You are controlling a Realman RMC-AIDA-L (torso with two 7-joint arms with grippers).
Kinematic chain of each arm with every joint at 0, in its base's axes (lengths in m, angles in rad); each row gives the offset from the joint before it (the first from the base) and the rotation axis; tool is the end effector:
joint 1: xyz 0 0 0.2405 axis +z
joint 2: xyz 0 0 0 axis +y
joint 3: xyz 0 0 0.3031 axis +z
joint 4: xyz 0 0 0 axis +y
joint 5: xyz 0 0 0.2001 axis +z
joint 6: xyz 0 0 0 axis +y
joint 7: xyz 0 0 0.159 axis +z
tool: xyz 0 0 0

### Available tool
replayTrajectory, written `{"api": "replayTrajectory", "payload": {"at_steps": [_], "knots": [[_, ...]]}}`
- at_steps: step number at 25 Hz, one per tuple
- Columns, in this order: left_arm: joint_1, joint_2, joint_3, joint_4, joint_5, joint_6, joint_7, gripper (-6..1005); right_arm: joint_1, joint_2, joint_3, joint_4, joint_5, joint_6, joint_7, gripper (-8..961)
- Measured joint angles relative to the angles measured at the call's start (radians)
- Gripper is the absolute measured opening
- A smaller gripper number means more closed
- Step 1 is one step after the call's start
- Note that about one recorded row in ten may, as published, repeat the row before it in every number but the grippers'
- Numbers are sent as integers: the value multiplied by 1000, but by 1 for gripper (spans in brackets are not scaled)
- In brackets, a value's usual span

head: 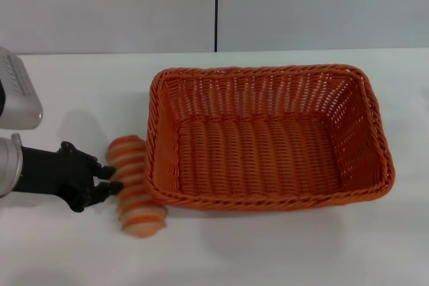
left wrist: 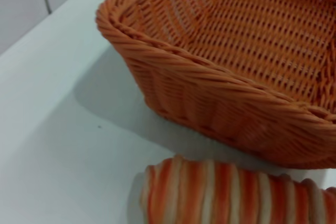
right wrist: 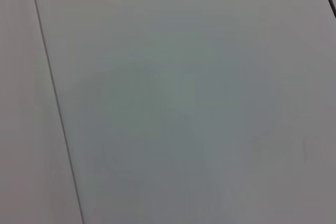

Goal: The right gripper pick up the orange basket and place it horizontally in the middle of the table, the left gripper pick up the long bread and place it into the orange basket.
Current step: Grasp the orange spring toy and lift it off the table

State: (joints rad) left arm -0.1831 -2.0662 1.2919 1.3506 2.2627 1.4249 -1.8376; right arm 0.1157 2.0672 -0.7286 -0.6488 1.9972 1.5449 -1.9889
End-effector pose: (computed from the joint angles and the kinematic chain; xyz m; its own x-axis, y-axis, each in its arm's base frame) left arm -0.3195 0.2846 -0.0283 0.9106 0.4081 -0.0645 0.3721 -0.8779 -0.3014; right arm 0.3626 0.2687 0.0682 0.4598 0.0478 -0.8867 -0.7534 -0.5075 -0.4181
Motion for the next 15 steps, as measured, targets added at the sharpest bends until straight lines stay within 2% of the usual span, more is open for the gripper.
{"api": "replayTrajectory", "payload": {"at_steps": [5,15], "knots": [[0,3,-16,23,4,7,-6,260,3,-2,0,0,0,-1,0,411],[-10,4,-93,96,103,28,-10,183,9,-4,0,0,-2,-12,-1,411]]}}
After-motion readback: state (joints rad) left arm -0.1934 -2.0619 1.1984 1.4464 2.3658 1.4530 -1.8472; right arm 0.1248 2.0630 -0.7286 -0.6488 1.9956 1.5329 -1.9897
